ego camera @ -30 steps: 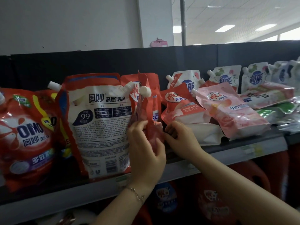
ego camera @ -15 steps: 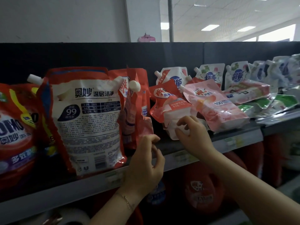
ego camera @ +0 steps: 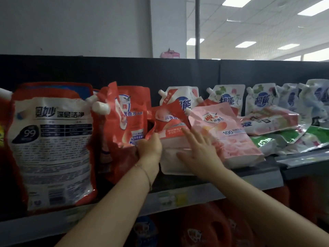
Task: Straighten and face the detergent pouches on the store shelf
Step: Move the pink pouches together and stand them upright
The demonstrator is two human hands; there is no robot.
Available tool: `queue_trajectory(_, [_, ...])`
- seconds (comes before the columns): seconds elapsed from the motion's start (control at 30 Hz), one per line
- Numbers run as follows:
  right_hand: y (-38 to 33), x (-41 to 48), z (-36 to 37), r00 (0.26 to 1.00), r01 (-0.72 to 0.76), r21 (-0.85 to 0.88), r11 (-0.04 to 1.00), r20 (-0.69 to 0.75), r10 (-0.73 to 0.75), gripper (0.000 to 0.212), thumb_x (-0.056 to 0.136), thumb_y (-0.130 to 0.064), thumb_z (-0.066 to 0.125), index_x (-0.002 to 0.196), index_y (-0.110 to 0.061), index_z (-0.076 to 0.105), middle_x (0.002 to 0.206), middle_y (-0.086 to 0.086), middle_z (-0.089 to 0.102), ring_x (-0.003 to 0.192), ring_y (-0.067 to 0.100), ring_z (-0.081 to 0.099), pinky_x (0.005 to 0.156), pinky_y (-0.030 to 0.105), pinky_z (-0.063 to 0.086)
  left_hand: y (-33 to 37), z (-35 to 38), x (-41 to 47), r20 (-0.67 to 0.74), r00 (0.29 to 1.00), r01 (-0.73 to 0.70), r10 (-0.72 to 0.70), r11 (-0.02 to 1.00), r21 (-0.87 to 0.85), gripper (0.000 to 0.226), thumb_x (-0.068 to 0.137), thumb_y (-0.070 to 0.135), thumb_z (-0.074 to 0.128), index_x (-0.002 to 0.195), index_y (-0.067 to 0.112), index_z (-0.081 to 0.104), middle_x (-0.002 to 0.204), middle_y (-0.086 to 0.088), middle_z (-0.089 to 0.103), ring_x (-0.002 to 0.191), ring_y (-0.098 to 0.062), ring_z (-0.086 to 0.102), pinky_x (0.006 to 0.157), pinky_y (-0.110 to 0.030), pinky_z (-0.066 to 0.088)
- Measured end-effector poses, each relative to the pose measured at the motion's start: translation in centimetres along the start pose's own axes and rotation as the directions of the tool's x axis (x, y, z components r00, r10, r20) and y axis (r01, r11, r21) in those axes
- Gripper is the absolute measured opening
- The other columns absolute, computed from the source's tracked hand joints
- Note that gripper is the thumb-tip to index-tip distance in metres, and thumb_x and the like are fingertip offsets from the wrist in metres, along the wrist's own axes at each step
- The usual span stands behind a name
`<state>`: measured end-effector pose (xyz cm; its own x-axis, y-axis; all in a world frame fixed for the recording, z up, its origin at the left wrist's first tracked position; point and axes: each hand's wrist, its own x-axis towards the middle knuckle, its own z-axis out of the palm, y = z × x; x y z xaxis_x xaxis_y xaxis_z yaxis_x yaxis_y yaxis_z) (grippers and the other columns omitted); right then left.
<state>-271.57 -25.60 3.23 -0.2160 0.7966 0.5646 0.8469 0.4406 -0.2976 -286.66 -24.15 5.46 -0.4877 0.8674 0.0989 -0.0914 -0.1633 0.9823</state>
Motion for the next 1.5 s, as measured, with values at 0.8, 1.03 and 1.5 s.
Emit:
queue_trajectory(0.8, [2.0,-0.5,2.6,0.968,0.132,0.155,0.979,-0.233,-0.094,0.108,0.072,-0.082,0.043,0.154,-0.021,0.005,0.13,0.004,0.049,0.117,0.025,0.049,0.099,0.039,0.03,2.2,3.8,-1.1,-0.039,0.855,-0.496,0.517,0.836,0.234,0.018,0.085,0.028,0.07,0.071,0.017,0.065,0.07,0.001,0.069,0.07,-0.02,0.069,0.069,-0.04,0.058])
queue_trajectory(1.03, [1.5,-0.6,1.4,0.973,0.223,0.269,0.937,-0.121,-0.196,0.113,0.073,-0.074,0.048,0.143,-0.035,-0.032,0.148,0.012,0.034,0.135,0.03,0.034,0.108,0.044,0.025,0.6,2.8,-7.1,-0.019,0.458,-0.845,0.889,0.442,0.301,0.008,0.093,0.016,0.057,0.087,0.016,0.053,0.079,-0.001,0.06,0.071,-0.011,0.055,0.067,-0.021,0.044])
queue_trajectory(1.5, [-7.4,3.9,0.5,0.866,0.496,-0.135,0.858,0.154,-0.476,0.081,0.095,-0.043,0.045,0.154,-0.022,-0.006,0.161,-0.002,-0.013,0.148,0.021,-0.012,0.115,0.062,0.005,2.2,-3.9,-6.2,0.073,0.171,-0.926,0.983,0.135,0.352,0.008,0.094,0.002,0.054,0.096,0.001,0.061,0.095,0.005,0.06,0.087,-0.013,0.064,0.081,-0.032,0.054])
